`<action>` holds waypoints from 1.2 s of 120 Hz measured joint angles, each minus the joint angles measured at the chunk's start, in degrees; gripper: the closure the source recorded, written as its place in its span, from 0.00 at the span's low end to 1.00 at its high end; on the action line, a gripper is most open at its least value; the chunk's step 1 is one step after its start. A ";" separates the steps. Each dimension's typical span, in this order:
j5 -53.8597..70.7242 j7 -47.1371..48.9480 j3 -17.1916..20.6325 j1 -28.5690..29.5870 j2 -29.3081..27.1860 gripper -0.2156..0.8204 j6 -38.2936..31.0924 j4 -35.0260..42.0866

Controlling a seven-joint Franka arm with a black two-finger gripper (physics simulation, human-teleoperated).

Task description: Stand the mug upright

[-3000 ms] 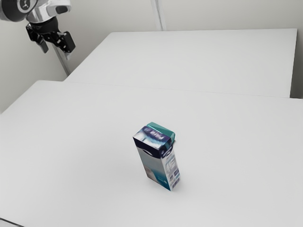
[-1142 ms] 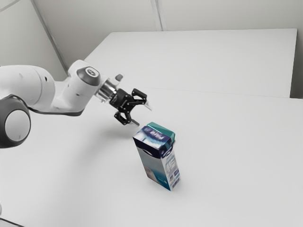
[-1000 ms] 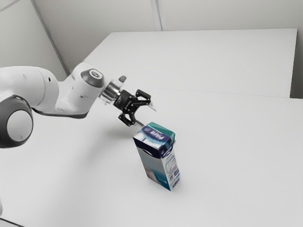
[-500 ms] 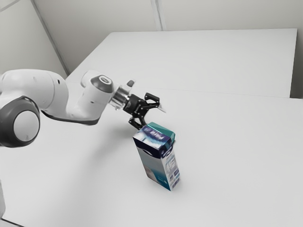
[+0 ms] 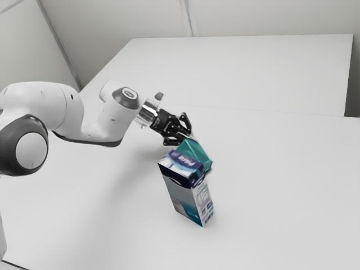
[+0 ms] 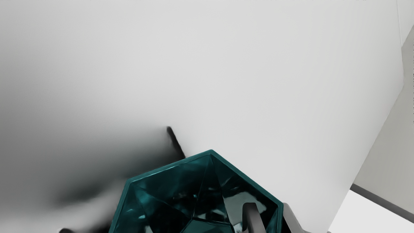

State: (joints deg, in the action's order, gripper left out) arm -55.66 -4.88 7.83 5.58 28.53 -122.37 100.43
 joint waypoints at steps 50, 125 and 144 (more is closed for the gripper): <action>5.30 1.33 0.42 -0.31 -1.68 0.96 -1.30 -0.54; 42.27 8.11 0.78 -1.03 -20.06 0.97 -1.14 10.96; 49.81 11.66 0.94 -1.75 -24.37 0.97 -0.58 15.29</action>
State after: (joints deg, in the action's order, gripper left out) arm -5.85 6.78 8.77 3.83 4.15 -122.95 115.71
